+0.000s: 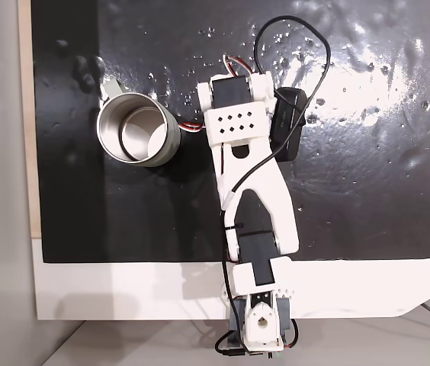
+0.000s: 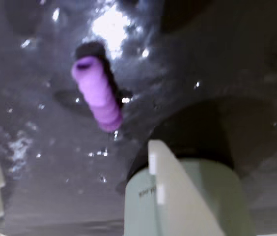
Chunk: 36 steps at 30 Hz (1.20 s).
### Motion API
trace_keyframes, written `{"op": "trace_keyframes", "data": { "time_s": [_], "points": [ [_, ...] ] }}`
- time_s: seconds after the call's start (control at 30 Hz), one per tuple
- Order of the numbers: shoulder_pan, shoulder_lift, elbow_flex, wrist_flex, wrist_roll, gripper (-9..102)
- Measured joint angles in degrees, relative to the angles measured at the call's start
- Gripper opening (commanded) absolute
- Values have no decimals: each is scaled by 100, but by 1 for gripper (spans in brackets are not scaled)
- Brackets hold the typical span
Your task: Grasp a pengrip and put it in the cup.
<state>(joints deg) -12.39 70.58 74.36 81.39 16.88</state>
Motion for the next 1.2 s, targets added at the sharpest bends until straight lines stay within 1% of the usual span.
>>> {"op": "trace_keyframes", "data": {
  "time_s": [0.07, 0.4, 0.5, 0.63, 0.8, 0.87, 1.13, 1.2],
  "points": [
    [0, -149, 0, -202, -53, 29],
    [-35, -677, 272, -642, -211, 27],
    [-35, -747, 360, -756, -229, 24],
    [-35, -729, 510, -932, -352, 18],
    [-62, -729, 536, -1187, -431, 3],
    [-97, -729, 536, -1222, -492, 1],
    [-123, -659, 554, -1239, -510, 0],
    [-141, -562, 571, -1037, -501, 0]
  ]
}}
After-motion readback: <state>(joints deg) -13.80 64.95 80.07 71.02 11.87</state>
